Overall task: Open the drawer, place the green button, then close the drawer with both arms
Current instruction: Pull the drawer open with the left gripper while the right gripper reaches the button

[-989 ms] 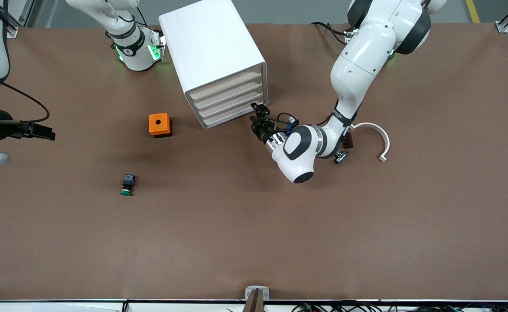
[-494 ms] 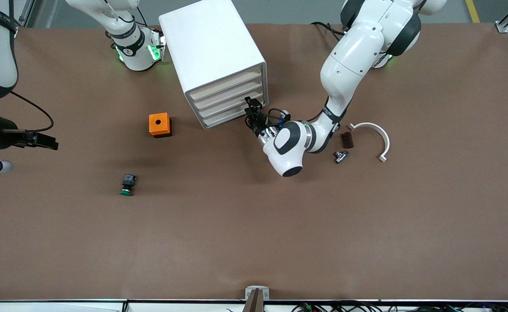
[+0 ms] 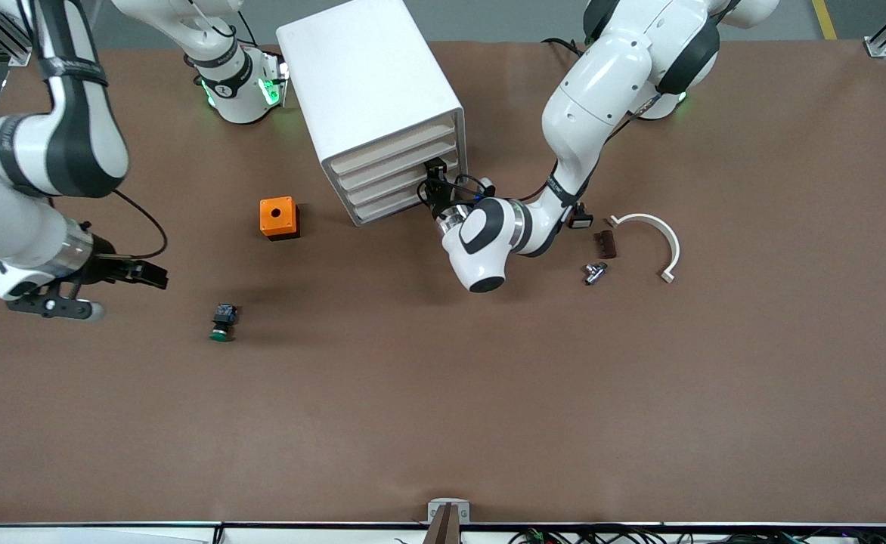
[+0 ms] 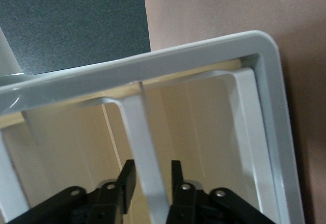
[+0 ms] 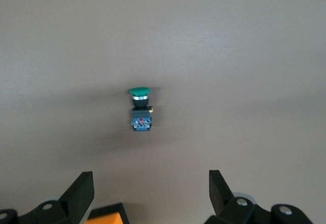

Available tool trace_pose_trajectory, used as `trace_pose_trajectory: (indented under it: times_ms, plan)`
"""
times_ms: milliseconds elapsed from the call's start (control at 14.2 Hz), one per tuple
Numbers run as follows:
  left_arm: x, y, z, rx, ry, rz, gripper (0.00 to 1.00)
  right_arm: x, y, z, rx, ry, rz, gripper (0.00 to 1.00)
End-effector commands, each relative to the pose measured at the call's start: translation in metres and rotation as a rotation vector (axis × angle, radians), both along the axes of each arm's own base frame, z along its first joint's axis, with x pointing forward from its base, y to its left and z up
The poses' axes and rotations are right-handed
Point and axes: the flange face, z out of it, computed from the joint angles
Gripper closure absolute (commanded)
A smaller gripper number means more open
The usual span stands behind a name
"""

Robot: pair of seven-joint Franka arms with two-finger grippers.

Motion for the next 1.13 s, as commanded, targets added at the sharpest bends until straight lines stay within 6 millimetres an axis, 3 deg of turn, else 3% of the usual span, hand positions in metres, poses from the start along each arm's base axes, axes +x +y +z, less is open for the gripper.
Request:
trace_pose_trajectory:
  times_ms: [0,212,424,636,848,1059]
  plan:
    - [-0.013,-0.003,-0.005,0.017,0.048,-0.016,0.73,-0.016,0.006,-0.035,0.009,-0.045,-0.028,0.00]
    - [-0.012,0.000,-0.007,0.024,0.052,-0.014,0.83,-0.027,0.015,-0.068,0.012,-0.109,-0.047,0.00]
    - [-0.006,0.004,-0.007,0.049,0.060,0.002,0.89,-0.023,0.031,-0.103,0.013,-0.140,-0.086,0.00]
    - [0.007,0.013,-0.008,0.058,0.056,0.027,0.90,-0.018,0.045,-0.140,0.012,-0.162,-0.084,0.00]
    - [0.024,0.026,-0.007,0.069,0.058,0.063,0.90,-0.014,0.041,-0.170,0.008,-0.182,-0.074,0.00]
    - [0.047,0.045,-0.007,0.085,0.056,0.117,0.89,-0.015,0.039,-0.182,0.003,-0.170,-0.064,0.00]
